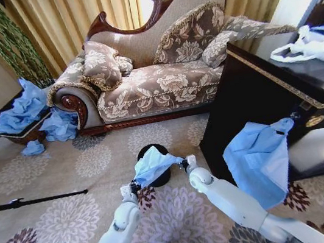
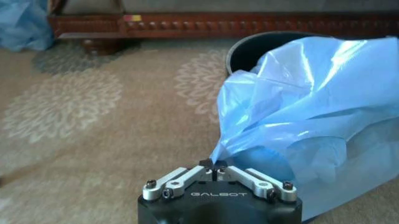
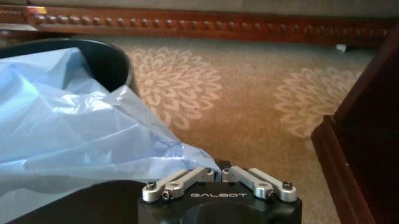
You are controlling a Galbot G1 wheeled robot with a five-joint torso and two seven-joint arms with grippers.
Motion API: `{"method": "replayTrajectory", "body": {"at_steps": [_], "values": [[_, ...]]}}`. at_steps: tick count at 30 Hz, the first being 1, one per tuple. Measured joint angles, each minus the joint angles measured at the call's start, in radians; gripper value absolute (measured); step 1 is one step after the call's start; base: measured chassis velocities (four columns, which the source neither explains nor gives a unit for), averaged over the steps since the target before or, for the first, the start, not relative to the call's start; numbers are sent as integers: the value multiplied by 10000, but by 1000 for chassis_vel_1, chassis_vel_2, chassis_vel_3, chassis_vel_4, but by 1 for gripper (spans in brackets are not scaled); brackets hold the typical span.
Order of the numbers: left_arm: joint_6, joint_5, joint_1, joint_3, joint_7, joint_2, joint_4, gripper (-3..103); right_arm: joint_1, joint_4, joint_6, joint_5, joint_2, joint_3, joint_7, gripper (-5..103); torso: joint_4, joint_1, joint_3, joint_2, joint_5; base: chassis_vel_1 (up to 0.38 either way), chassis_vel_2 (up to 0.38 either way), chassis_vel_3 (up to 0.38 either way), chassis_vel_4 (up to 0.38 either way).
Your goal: Place a garbage bag over the trash bin.
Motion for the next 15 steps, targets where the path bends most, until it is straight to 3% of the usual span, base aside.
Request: {"method": "replayTrajectory", "body": {"at_steps": [5,12,15], "values": [[-773,766,-254,296,257,-288,664,0,97,-637,743,-437,215,306,-613,0,1,0,0,0,1,0,0,0,0],[-1312,1270,-566,233,373,-474,1276,0,396,-1398,1493,-791,552,451,-1631,0,2,0,0,0,0,0,0,0,0],[-1574,1593,-745,51,402,-525,1620,0,596,-2108,1981,-1044,1040,579,-2176,0,3,0,1,0,0,0,0,0,0]]}}
